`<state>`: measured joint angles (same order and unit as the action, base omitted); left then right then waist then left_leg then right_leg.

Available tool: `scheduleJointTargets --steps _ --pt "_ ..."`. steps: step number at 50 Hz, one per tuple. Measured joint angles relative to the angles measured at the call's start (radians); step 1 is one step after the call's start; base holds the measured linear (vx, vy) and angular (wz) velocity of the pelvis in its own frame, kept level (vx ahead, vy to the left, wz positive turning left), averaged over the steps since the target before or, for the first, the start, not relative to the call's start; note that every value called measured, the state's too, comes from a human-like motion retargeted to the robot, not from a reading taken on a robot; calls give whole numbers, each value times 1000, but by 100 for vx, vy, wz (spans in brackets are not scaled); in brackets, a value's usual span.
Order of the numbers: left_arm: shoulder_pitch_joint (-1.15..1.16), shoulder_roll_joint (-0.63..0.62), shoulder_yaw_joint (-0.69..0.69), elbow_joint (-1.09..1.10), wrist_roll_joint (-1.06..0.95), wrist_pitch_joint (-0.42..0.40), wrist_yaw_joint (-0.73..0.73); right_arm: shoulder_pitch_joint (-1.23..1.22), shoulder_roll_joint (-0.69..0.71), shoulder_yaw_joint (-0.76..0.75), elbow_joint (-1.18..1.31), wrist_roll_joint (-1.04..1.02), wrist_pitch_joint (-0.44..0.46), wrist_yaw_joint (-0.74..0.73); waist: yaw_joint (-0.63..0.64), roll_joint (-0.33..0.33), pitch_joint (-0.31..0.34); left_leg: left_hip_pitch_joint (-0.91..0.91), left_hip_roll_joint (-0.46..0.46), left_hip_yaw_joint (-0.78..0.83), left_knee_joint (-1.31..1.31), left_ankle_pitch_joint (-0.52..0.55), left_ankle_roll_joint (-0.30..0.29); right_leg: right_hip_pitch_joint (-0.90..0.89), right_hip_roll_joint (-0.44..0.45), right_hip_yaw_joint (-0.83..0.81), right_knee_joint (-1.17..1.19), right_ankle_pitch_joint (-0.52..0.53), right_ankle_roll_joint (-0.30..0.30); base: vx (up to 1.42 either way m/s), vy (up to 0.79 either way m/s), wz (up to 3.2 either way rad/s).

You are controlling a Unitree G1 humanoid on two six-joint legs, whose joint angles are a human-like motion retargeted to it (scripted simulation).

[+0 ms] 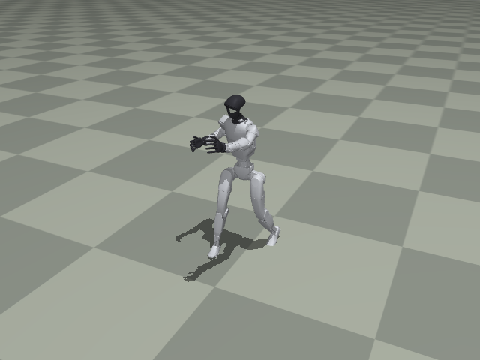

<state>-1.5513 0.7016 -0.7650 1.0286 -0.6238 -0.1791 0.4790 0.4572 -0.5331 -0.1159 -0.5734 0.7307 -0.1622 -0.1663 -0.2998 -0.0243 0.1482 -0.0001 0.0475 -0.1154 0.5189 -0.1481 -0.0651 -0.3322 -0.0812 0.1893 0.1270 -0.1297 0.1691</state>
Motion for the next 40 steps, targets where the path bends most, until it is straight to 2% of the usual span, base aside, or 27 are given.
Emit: scheduleJointTargets --steps 2,4,5,7,8,10,13,16,18,20,22,23,25,28,30,32,36,38,40 --pt "28 12 -1 -22 16 11 -11 -14 -1 15 -2 -16 9 -9 20 -7 5 -12 -41 -28 145 99 5 46 -10 37 -58 25 -17 118 -15 -11" --pt "24 26 -16 -50 16 20 -19 -73 -24 35 -6 -10 14 -33 53 -1 23 -78 -75 -41 357 121 11 71 -2 72 3 45 -57 112 -10 -9" --pt "13 33 -26 -63 13 23 -23 -115 -42 47 -7 -1 14 -47 73 8 38 -119 -83 -39 466 105 15 74 11 84 72 30 -82 108 -7 -8" --pt "-23 40 -46 -83 8 35 -34 -226 -82 79 -9 15 0 -71 116 27 78 -202 -57 -5 631 0 47 54 47 80 304 -120 -114 108 -5 -1" --pt "-40 38 -53 -90 4 41 -40 -283 -101 96 -9 20 -9 -82 136 30 95 -241 -38 21 680 -59 72 52 54 71 407 -199 -116 109 -6 16" --pt "-51 14 -62 -98 -7 44 -49 -368 -125 124 -20 23 -23 -98 172 27 106 -311 3 84 691 -145 123 88 46 41 504 -290 -103 111 -6 36" --pt "-40 -56 -66 -77 -21 35 -52 -473 -128 165 4 34 -37 -107 216 -6 70 -370 10 173 443 -134 127 200 3 0 436 -271 -65 114 -6 47" --pt "0 -136 -73 -34 -31 14 -51 -472 -103 189 12 55 -49 -88 249 -50 7 -332 -38 185 -22 -40 55 311 -24 -1 330 -141 -23 119 -2 34" --pt "24 -179 -72 1 -25 1 -52 -435 -94 194 18 61 -58 -62 260 -48 -20 -271 -42 133 -307 19 3 374 5 34 311 -29 -1 123 4 11" --pt "35 -200 -69 34 -6 -2 -53 -391 -92 194 32 51 -60 -42 258 -29 -33 -228 -25 60 -438 71 -12 398 65 94 385 51 15 122 6 -5" --pt "15 -188 -80 58 8 11 -43 -357 -94 185 53 34 -47 -51 247 -30 -28 -218 -24 12 -390 99 31 345 109 127 582 38 24 114 3 -27" --pt "-7 -173 -91 69 10 22 -35 -342 -96 177 63 29 -39 -64 241 -41 -20 -226 -35 7 -313 80 68 297 109 124 698 3 21 109 2 -44" --pt "-64 -134 -120 89 5 43 -21 -304 -93 151 67 34 -29 -93 223 -67 9 -261 -53 27 -75 -54 124 196 75 89 896 -93 -3 107 3 -55" --pt "-126 -76 -146 125 -13 56 -16 -209 -69 109 38 44 -33 -94 178 -69 44 -242 -21 75 139 -247 126 66 33 16 973 -210 -56 106 6 -55" --pt "-149 -38 -138 158 -44 48 -19 -144 -53 73 5 34 -32 -68 132 -41 42 -203 17 94 147 -287 93 -11 37 -33 875 -227 -75 105 5 -38" --pt "-118 4 -100 177 -82 26 -19 -81 -47 48 -26 11 -24 -40 71 -10 14 -139 34 101 64 -239 52 -42 43 -72 646 -176 -64 108 1 -14" --pt "-10 65 -25 180 -132 -5 -8 18 -41 24 -68 -46 -2 -16 -20 -1 -32 -10 -3 64 -31 -29 12 28 29 -65 105 -42 -8 116 -6 1" --pt "31 77 -11 175 -128 0 -13 44 -32 31 -79 -72 13 -10 -20 -21 -40 8 -48 31 55 83 22 79 22 -11 -28 -17 -3 116 -9 -22" --pt "51 86 -12 160 -126 10 -29 33 -27 44 -87 -81 30 -15 5 -32 -36 -39 -96 4 247 145 31 119 23 45 -46 23 -31 109 -5 -31"
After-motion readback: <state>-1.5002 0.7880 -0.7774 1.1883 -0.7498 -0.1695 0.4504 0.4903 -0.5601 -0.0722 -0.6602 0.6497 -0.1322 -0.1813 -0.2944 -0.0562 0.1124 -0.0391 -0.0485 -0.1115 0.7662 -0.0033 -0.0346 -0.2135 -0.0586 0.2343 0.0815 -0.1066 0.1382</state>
